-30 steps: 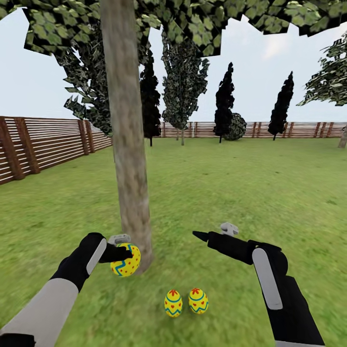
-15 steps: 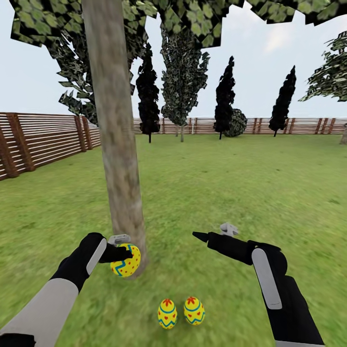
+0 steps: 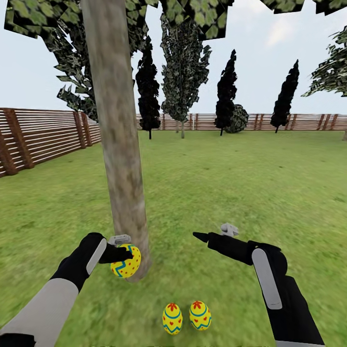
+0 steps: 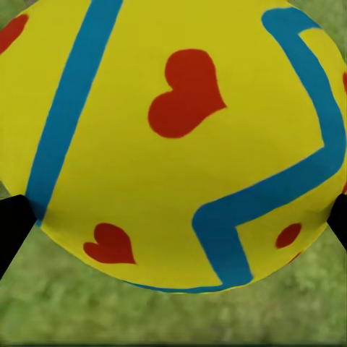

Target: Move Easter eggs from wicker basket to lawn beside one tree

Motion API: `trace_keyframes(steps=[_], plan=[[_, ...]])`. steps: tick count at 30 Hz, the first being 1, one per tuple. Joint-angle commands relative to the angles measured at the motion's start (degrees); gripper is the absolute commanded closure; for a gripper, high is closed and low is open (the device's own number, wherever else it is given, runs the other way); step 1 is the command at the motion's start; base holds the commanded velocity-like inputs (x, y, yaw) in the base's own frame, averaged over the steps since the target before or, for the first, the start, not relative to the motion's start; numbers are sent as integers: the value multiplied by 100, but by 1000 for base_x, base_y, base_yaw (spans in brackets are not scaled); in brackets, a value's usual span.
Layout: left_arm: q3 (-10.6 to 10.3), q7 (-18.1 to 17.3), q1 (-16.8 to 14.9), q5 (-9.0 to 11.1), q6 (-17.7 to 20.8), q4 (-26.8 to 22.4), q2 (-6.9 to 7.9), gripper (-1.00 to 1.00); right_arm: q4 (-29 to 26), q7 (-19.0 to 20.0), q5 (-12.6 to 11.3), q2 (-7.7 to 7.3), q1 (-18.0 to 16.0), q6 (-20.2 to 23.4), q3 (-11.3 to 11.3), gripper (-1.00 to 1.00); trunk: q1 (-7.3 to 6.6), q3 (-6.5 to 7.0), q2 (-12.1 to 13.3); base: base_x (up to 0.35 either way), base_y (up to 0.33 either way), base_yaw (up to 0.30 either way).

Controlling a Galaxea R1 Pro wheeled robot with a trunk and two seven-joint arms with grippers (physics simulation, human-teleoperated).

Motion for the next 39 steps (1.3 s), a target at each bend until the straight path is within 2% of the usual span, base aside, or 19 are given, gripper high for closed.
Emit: trace_keyframes(steps=[1,3,7,12,21,28,39], plan=[[-16,-29,-4,-10,58,-2,6,100,-2,59,48,6,-5,29,-16,-100,-1,-16,-3,4,2,0],[-8,-16,-16,-5,236,89,-5,100,-2,59,48,1,-5,29,-17,-100,-1,-34,-3,2,1,0],[-1,1,-62,-3,236,629,-27,100,-2,59,48,7,-5,29,-17,-100,-1,-71,-3,0,0,0],[0,10,-290,15,236,1304,-33,100,-2,59,48,12,-5,29,-17,-100,-1,-117,-3,0,0,0],[7,-4,-311,41,236,1302,-32,100,-2,59,48,8,-5,29,-25,-100,-1,-200,-3,0,0,0],[9,-11,-311,57,235,1294,-41,100,-10,66,42,17,-3,29,-24,-100,153,-371,-284,0,0,0],[1,-11,-311,19,-321,1350,-131,100,-20,67,46,22,3,29,-13,-100,395,-572,-725,0,0,0]])
